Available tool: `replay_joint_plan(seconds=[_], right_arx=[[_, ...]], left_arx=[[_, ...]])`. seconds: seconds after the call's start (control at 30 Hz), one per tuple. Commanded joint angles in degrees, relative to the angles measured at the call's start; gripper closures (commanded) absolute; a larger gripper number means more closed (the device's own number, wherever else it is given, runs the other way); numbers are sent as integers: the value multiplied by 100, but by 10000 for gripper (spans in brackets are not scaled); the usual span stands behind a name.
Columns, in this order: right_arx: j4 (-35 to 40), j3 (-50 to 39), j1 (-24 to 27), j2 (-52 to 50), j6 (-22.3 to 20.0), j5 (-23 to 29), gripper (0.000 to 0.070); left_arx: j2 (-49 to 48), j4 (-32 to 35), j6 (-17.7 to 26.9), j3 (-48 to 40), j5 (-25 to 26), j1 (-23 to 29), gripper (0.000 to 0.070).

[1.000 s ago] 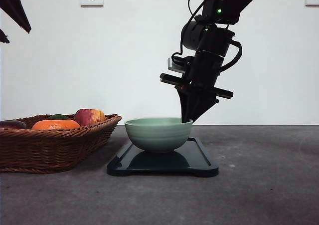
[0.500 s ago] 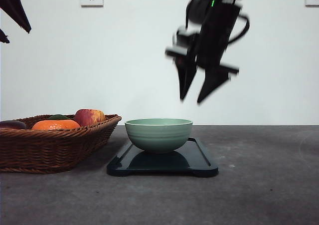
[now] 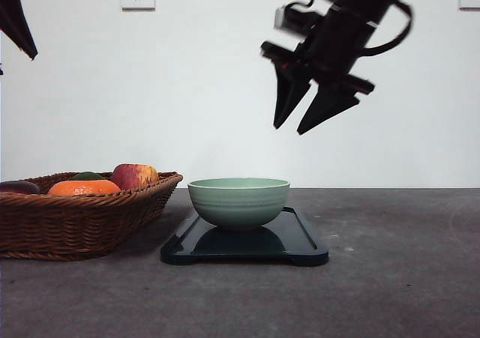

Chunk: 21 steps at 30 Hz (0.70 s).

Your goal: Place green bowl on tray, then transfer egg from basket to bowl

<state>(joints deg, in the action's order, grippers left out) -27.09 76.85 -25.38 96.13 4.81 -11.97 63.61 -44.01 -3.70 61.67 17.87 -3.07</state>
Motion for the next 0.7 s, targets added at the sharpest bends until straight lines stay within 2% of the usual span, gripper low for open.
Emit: replay_joint_plan(seconds=[0.0, 0.2, 0.37, 0.5, 0.67], right_arx=[[285, -464, -37, -298, -36, 7, 443], [774, -2054, -24, -1731, -59, 160, 443], [736, -2970, -24, -3009, -117, 349, 443], [509, -3403, -24, -4003, -117, 420, 443], [-125, -3500, -24, -5004, -117, 616, 443]], left_arx=[[57, 13, 137, 140, 15, -4, 390], [57, -91, 133, 140, 15, -4, 390], [57, -229, 133, 140, 15, -4, 390], [57, -281, 133, 140, 15, -7, 390], [57, -274, 133, 140, 15, -5, 390]])
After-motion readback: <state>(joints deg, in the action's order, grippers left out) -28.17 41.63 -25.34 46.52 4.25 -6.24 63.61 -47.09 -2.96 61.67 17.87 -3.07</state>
